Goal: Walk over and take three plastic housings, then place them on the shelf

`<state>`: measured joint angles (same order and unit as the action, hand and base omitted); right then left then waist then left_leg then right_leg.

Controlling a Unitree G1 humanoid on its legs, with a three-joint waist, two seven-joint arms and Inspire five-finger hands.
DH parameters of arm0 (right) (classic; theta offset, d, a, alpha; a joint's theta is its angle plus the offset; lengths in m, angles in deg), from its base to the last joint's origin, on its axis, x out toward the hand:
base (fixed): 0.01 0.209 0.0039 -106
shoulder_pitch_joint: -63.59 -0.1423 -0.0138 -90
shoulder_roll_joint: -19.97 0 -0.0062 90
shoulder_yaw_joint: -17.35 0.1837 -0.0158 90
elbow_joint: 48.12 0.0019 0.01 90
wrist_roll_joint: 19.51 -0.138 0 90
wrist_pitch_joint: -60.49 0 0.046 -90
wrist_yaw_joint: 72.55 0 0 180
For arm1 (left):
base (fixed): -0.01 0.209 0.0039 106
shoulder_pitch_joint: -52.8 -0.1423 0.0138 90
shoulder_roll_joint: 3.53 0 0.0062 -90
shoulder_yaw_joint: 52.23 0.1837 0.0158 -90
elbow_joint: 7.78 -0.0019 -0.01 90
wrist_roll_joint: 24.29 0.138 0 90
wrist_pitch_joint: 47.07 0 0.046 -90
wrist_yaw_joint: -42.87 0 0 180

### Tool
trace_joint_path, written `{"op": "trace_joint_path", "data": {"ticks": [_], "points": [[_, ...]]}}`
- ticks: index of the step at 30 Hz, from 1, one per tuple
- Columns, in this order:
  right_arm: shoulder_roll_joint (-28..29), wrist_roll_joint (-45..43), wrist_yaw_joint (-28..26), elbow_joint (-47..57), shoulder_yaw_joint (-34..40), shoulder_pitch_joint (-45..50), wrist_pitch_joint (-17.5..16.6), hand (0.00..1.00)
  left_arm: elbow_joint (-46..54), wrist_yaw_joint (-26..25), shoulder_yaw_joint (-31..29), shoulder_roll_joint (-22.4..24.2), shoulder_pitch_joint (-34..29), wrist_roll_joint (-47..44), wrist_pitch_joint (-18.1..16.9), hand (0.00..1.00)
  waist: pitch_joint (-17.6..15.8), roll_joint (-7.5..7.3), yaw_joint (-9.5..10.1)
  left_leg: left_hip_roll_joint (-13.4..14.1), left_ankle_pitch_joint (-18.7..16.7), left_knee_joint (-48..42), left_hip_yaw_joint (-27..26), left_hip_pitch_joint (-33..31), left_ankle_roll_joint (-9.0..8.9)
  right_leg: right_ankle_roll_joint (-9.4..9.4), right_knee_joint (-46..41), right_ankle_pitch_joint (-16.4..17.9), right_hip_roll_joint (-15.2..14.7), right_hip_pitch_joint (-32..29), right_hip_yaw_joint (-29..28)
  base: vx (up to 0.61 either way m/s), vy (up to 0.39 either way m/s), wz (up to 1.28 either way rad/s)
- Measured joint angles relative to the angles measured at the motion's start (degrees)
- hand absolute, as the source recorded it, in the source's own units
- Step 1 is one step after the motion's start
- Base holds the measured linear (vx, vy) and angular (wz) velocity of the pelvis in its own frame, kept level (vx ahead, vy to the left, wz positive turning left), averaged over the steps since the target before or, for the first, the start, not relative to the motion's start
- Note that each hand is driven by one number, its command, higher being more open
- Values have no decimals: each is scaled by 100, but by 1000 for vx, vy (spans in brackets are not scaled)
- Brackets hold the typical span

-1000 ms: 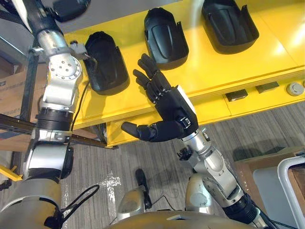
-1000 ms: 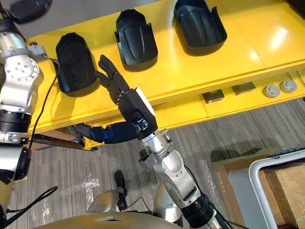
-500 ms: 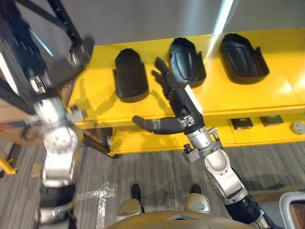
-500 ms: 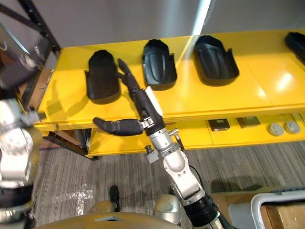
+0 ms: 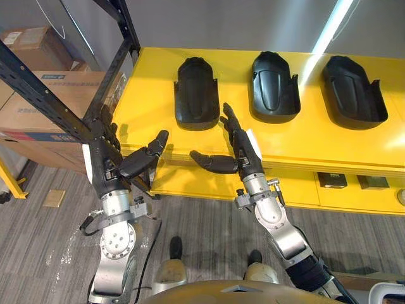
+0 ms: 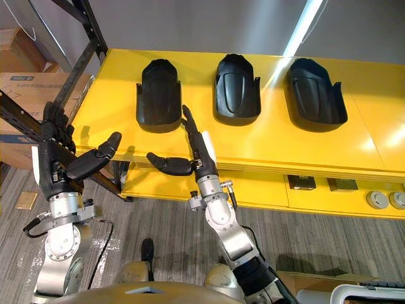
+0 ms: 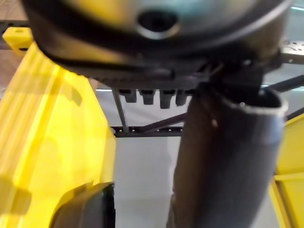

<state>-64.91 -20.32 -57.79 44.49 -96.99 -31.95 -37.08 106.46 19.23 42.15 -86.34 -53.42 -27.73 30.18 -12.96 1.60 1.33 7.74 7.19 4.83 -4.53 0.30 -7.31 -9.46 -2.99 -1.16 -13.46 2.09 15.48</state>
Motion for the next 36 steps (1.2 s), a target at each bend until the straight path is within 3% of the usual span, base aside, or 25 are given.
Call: {"op": "trace_joint_path", "data": {"ticks": [12, 24, 29, 36], "points": [[55, 46, 187, -89, -93, -449, 35, 100, -222, -247, 277, -10, 267, 409, 72, 100, -111, 65, -9, 13, 30, -2, -41, -90, -6, -16, -55, -32, 4, -159, -49, -7, -3, -1], [59, 260, 131, -483, -68, -1001, 39, 100, -578, -184, 512, -9, 505, 404, 72, 100, -286, 105, -4, 21, 52, -4, -76, -104, -9, -9, -97, -39, 4, -221, -88, -16, -4, -2], [58, 261, 87, -574, -8, -1169, 39, 100, -577, -146, 533, -5, 522, 403, 85, 100, -459, 221, -10, 21, 79, -5, -19, -124, -15, -12, -118, -40, 4, -218, -41, -10, -7, 3], [59, 264, 53, -823, 10, -1383, 27, 100, -577, -115, 539, -4, 561, 409, 185, 100, -468, 239, -15, 28, 120, -5, 7, -172, -16, 50, -204, 1, 0, -297, -28, -18, -6, 1]]}}
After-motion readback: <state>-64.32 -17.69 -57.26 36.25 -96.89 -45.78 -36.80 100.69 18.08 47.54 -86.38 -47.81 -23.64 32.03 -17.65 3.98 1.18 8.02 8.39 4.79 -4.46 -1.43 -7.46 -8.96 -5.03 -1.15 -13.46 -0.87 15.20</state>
